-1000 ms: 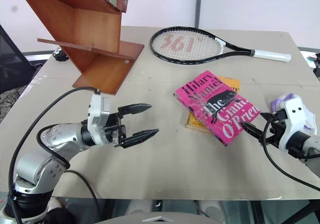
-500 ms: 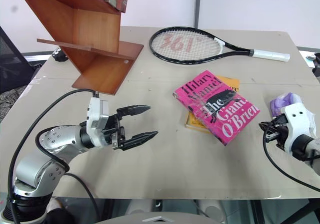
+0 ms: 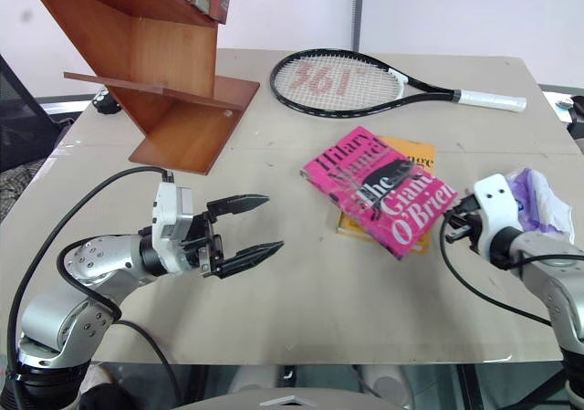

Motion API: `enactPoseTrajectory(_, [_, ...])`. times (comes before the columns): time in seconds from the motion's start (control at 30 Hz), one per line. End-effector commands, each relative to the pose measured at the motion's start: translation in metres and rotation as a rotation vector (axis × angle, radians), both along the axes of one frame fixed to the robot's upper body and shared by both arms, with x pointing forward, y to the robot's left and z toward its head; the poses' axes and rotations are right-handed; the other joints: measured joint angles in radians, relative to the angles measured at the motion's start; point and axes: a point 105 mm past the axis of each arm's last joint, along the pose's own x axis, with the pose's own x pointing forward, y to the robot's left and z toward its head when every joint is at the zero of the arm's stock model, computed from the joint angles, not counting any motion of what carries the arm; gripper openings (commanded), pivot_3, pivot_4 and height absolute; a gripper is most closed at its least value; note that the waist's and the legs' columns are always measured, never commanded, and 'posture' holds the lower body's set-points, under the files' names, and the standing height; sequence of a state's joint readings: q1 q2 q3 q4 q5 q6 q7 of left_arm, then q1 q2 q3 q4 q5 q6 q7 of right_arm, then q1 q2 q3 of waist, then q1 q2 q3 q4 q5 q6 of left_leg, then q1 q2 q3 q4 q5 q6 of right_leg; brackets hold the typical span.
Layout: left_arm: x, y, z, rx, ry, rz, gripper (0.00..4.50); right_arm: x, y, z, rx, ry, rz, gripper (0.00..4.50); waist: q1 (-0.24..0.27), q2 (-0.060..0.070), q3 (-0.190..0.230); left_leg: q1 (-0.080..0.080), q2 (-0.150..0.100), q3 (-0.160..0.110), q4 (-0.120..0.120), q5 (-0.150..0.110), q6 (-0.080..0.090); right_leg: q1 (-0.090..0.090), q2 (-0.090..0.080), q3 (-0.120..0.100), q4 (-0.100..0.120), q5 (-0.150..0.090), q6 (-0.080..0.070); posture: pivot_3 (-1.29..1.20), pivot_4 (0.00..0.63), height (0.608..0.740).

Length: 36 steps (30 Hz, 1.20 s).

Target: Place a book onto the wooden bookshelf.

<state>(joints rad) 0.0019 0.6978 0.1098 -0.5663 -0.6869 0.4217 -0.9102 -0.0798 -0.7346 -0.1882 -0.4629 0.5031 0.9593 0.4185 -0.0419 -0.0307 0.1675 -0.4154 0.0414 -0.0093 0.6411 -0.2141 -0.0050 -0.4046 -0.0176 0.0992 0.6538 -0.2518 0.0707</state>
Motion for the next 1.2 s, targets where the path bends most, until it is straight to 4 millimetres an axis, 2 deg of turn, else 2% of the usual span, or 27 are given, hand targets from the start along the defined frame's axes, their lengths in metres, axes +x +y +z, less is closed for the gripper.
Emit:
enactPoseTrajectory(0.03, [-0.003,0.001,0.007,0.002,-0.048,0.005,4.5,0.007,0.008,0.005,-0.016,-0.031,0.014,0.03,0.001,0.0,0.0,0.0,0.0,0.0,0.0,0.0,0.0,0.0,0.0,0.0,0.0,0.0,-0.001,0.0,0.15,0.74])
enactPoseTrajectory(0.23, [-0.005,0.006,-0.001,0.008,0.004,0.048,4.5,0.016,0.021,0.008,-0.027,-0.047,0.041,0.03,0.0,0.0,0.0,-0.001,0.0,0.0,0.0,0.0,0.0,0.0,0.0,0.0,0.0,0.001,-0.001,0.0,0.15,0.74])
enactPoseTrajectory(0.33, [-0.006,0.007,-0.005,0.023,0.012,0.058,4.5,0.014,0.014,0.009,-0.049,-0.052,0.037,0.03,0.002,0.0,0.0,-0.001,0.0,0.0,0.0,0.0,0.0,-0.001,0.0,0.0,0.001,0.001,-0.002,0.0,0.15,0.74])
enactPoseTrajectory(0.43, [-0.007,0.008,-0.008,0.025,0.021,0.063,4.5,0.003,-0.003,0.013,-0.092,-0.055,0.055,0.03,0.006,0.0,0.0,-0.001,0.0,0.0,0.0,0.0,0.0,-0.001,0.0,0.0,0.001,0.001,-0.002,0.0,0.15,0.74])
enactPoseTrajectory(0.53, [-0.007,0.009,-0.011,0.028,0.032,0.06,4.5,-0.021,-0.029,0.022,-0.093,-0.061,0.091,0.68,0.016,0.001,0.0,-0.002,-0.001,0.0,0.0,0.0,0.0,-0.001,-0.001,0.0,0.0,0.001,-0.001,0.0,0.15,0.74])
enactPoseTrajectory(0.6, [-0.007,0.01,-0.012,0.029,0.037,0.058,4.5,-0.039,-0.03,0.036,-0.041,-0.118,0.181,1.5,0.024,0.001,0.0,-0.002,-0.001,0.0,-0.001,0.0,0.0,-0.001,-0.001,0.0,-0.001,0.001,-0.001,0.0,0.15,0.74])
enactPoseTrajectory(0.73, [-0.008,0.013,-0.017,0.046,0.042,0.038,4.5,-0.066,-0.024,0.067,0.037,-0.244,0.323,3.5,0.012,0.001,0.0,0.001,0.001,0.001,-0.001,0.0,0.0,-0.001,0.001,0.0,0.0,-0.001,0.003,0.0,0.15,0.74])
enactPoseTrajectory(0.8, [-0.009,0.016,-0.019,0.057,0.038,0.027,4.5,-0.076,-0.017,0.077,0.073,-0.275,0.377,4.23,0.009,0.001,0.0,0.001,0.001,0.001,-0.001,0.0,0.0,-0.001,0.001,0.0,0.0,-0.001,0.002,0.0,0.15,0.74])
enactPoseTrajectory(0.83, [-0.009,0.019,-0.018,0.058,0.035,0.024,4.5,-0.083,-0.011,0.08,0.088,-0.282,0.421,4.39,0.008,0.001,0.0,0.001,0.001,0.001,-0.001,0.0,0.0,0.0,0.001,0.0,0.001,-0.001,0.002,0.0,0.15,0.74])
enactPoseTrajectory(0.9, [-0.01,0.026,-0.016,0.066,0.028,0.018,4.5,-0.099,0.001,0.078,0.109,-0.242,0.506,4.39,0.006,0.001,0.0,0.001,0.001,0.001,0.0,0.0,0.0,0.0,0.001,0.0,0.002,-0.001,0.002,0.0,0.15,0.74])
enactPoseTrajectory(0.97, [-0.01,0.035,-0.018,0.087,0.023,0.015,4.5,-0.106,0.008,0.074,0.114,-0.228,0.544,4.39,0.007,0.0,0.0,0.001,0.001,0.001,0.001,0.0,0.0,0.0,0.0,0.0,0.001,-0.001,0.002,0.0,0.15,0.74])
enactPoseTrajectory(1.07, [-0.007,0.046,-0.018,0.092,0.028,0.036,4.5,-0.109,0.011,0.066,0.093,-0.224,0.551,4.39,0.007,0.0,0.0,0.0,0.001,0.002,0.001,0.0,0.0,0.0,0.0,0.0,0.0,-0.002,0.002,0.0,0.15,0.74])
enactPoseTrajectory(1.2, [-0.005,0.052,-0.02,0.073,0.072,0.083,4.5,-0.107,0.012,0.063,0.093,-0.237,0.539,4.39,0.006,0.0,0.0,0.0,0.001,0.002,0.001,0.0,0.0,0.0,-0.001,0.0,-0.001,-0.001,0.002,0.0,0.15,0.74])
